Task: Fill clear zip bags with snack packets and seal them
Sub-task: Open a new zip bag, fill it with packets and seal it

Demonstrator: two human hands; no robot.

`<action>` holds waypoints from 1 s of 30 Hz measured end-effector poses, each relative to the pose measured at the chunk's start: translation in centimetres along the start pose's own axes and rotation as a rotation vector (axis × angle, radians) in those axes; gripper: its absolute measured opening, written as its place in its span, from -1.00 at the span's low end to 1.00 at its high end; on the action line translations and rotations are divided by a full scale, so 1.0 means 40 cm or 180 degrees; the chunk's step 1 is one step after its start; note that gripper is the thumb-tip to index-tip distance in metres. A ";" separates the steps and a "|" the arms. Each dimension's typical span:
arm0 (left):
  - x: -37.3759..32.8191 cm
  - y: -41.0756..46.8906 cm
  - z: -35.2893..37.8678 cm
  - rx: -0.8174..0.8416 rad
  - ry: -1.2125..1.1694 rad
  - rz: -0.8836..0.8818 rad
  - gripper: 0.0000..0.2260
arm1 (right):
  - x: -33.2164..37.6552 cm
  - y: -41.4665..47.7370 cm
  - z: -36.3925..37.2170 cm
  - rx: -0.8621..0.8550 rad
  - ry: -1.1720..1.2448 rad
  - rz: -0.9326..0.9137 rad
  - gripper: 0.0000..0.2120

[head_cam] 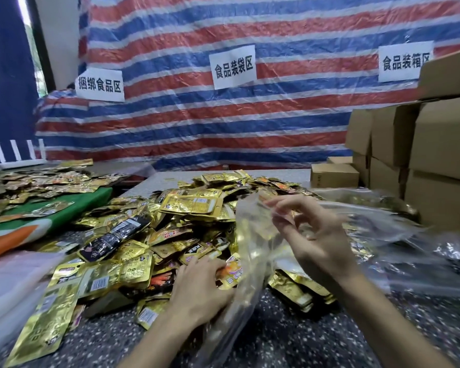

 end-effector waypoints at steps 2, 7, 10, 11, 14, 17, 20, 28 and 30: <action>0.006 -0.007 -0.015 -0.0251 -0.0275 -0.0124 -0.61 | -0.001 -0.002 -0.003 -0.0170 -0.0500 -0.0083 -0.79; 0.044 -0.012 -0.059 -0.1050 -0.1837 -0.0441 -0.81 | -0.046 0.008 -0.028 -0.0257 -0.0220 0.0338 -0.82; 0.068 -0.022 -0.075 -0.1536 -0.2700 -0.0779 -0.75 | -0.045 0.008 -0.023 -0.0202 0.0079 0.0382 -0.78; 0.074 -0.025 -0.077 -0.1677 -0.2860 -0.0863 -0.73 | -0.038 0.006 -0.017 -0.0173 0.0122 0.0327 -0.78; 0.079 -0.031 -0.094 -0.2070 -0.3394 -0.0857 -0.74 | -0.006 -0.003 0.003 -0.0089 0.0055 0.0039 -0.87; 0.063 -0.048 -0.158 -0.2697 -0.3828 -0.0583 -0.80 | 0.014 -0.010 0.012 0.0053 0.0029 -0.0158 -0.94; 0.025 -0.056 -0.249 -0.3199 -0.4019 -0.0189 -0.95 | 0.017 -0.014 0.017 0.0231 0.0203 -0.0066 -0.81; -0.167 0.067 -0.361 -0.2499 -0.3920 0.0865 -0.87 | 0.045 -0.027 0.025 0.0205 0.0354 -0.0373 -0.83; -0.205 0.099 -0.351 -0.2172 -0.3884 0.0942 -0.84 | 0.048 -0.028 0.017 0.0116 0.0646 -0.0372 -0.82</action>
Point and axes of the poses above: each hand's wrist, its own y-axis towards the middle knuckle, its own z-axis out of the palm, x = y × z, the point moved 7 cm from there along y, towards the middle knuckle, and after that the axes turned 14 degrees about z, right-handed, at the moved point
